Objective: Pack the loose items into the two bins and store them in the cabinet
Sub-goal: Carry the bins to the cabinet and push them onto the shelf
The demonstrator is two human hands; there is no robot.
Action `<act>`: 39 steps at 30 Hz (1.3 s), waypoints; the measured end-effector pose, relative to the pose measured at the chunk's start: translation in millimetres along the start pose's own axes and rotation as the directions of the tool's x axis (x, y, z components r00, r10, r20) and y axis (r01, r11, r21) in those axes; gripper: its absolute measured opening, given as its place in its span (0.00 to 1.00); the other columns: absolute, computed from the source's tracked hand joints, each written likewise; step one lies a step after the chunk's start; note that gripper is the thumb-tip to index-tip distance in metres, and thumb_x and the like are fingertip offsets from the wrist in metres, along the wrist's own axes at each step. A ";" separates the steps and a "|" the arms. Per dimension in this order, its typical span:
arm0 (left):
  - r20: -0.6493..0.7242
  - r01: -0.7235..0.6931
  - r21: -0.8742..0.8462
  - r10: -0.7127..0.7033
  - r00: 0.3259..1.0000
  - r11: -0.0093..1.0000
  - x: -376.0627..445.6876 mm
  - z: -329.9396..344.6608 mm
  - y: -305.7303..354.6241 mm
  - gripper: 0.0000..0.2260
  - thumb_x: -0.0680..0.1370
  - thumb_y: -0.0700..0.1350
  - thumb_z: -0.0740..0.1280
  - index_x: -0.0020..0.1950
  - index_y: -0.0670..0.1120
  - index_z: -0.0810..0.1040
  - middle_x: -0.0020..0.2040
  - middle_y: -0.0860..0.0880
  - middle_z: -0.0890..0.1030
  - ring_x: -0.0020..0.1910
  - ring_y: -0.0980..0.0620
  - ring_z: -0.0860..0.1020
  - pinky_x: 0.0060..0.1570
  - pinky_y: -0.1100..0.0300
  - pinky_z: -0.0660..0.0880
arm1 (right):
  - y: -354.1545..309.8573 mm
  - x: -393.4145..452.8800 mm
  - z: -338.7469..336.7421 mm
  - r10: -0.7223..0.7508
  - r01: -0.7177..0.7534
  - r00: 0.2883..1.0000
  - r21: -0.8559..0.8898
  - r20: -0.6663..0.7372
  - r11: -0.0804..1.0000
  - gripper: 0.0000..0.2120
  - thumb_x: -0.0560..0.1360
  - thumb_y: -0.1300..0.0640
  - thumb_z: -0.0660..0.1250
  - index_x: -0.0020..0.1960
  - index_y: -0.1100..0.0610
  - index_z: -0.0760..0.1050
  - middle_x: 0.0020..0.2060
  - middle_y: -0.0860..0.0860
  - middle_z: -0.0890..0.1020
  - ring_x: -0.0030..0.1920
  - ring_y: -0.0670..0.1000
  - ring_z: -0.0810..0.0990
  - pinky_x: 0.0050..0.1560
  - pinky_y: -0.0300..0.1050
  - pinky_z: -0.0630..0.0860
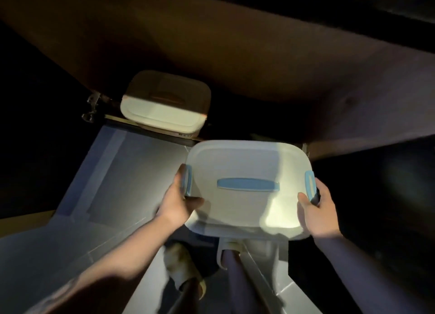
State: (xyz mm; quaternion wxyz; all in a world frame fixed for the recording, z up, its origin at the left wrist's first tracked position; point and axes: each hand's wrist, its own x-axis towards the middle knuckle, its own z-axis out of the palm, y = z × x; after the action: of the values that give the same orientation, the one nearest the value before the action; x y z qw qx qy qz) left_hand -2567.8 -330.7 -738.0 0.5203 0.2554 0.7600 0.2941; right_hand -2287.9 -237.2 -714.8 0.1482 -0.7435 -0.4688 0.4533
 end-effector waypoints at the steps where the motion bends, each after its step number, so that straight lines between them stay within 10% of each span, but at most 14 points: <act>1: 0.003 -0.017 0.045 0.017 1.000 0.999 12.6 5.3 -2.4 0.41 0.68 0.35 0.74 0.75 0.48 0.57 0.59 0.53 0.73 0.61 0.51 0.73 0.55 0.62 0.70 | 2.5 11.4 4.3 0.014 -0.014 1.000 0.000 -0.001 1.000 0.25 0.78 0.65 0.63 0.73 0.56 0.63 0.60 0.51 0.73 0.61 0.51 0.72 0.60 0.43 0.66; 4: 0.016 -0.067 0.168 0.065 0.998 0.984 53.8 21.6 -12.7 0.44 0.61 0.49 0.72 0.75 0.48 0.59 0.59 0.51 0.75 0.56 0.51 0.75 0.56 0.56 0.73 | 12.3 44.3 15.0 0.031 -0.031 0.999 -0.015 -0.012 0.999 0.24 0.78 0.63 0.63 0.73 0.56 0.63 0.61 0.51 0.73 0.61 0.50 0.71 0.60 0.44 0.66; 11: -0.011 -0.028 0.242 0.031 0.999 0.970 152.6 48.9 -6.7 0.42 0.69 0.43 0.75 0.77 0.50 0.56 0.74 0.48 0.65 0.71 0.46 0.66 0.68 0.56 0.64 | 23.9 127.5 47.6 0.232 -0.213 0.965 0.151 -0.122 0.965 0.23 0.77 0.60 0.67 0.70 0.54 0.67 0.60 0.53 0.77 0.57 0.52 0.76 0.64 0.49 0.72; 25: -0.032 -0.191 0.242 0.205 0.978 0.951 277.1 76.0 -15.6 0.37 0.72 0.41 0.73 0.76 0.47 0.59 0.72 0.44 0.68 0.69 0.45 0.68 0.69 0.52 0.64 | 45.4 236.9 84.2 0.357 -0.328 0.933 0.315 -0.039 0.891 0.27 0.73 0.71 0.67 0.69 0.54 0.69 0.58 0.52 0.79 0.51 0.51 0.80 0.50 0.45 0.79; 31: 0.016 -0.284 0.570 0.335 0.942 0.771 266.1 81.1 -6.6 0.30 0.77 0.49 0.66 0.76 0.47 0.59 0.74 0.42 0.62 0.72 0.42 0.62 0.70 0.48 0.61 | 33.8 233.3 97.6 0.087 -0.116 0.986 -0.206 -0.141 0.972 0.27 0.75 0.54 0.69 0.72 0.54 0.65 0.66 0.56 0.73 0.67 0.59 0.71 0.68 0.52 0.68; 35: 0.337 -0.599 0.681 0.545 0.768 0.422 219.7 99.7 -24.4 0.28 0.77 0.59 0.61 0.75 0.51 0.61 0.77 0.48 0.56 0.76 0.47 0.51 0.73 0.53 0.48 | 38.2 181.4 118.0 -0.282 0.407 0.914 -0.639 0.293 0.653 0.27 0.79 0.39 0.56 0.76 0.44 0.59 0.78 0.52 0.53 0.77 0.56 0.50 0.75 0.53 0.51; 39: 0.345 -0.609 0.703 0.572 0.744 0.368 224.9 102.3 -37.5 0.22 0.79 0.52 0.61 0.73 0.51 0.65 0.76 0.49 0.62 0.76 0.48 0.55 0.73 0.52 0.49 | 44.3 185.1 122.0 -0.246 0.511 0.860 -0.749 0.448 0.422 0.27 0.81 0.39 0.45 0.77 0.40 0.43 0.78 0.50 0.44 0.78 0.53 0.41 0.76 0.56 0.49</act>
State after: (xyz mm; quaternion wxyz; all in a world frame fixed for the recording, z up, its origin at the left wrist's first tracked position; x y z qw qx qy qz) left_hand -2548.5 -182.2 -938.0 0.2305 0.7146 0.6538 0.0936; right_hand -2334.5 -131.1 -909.0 -0.1995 -0.5227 -0.8001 0.2164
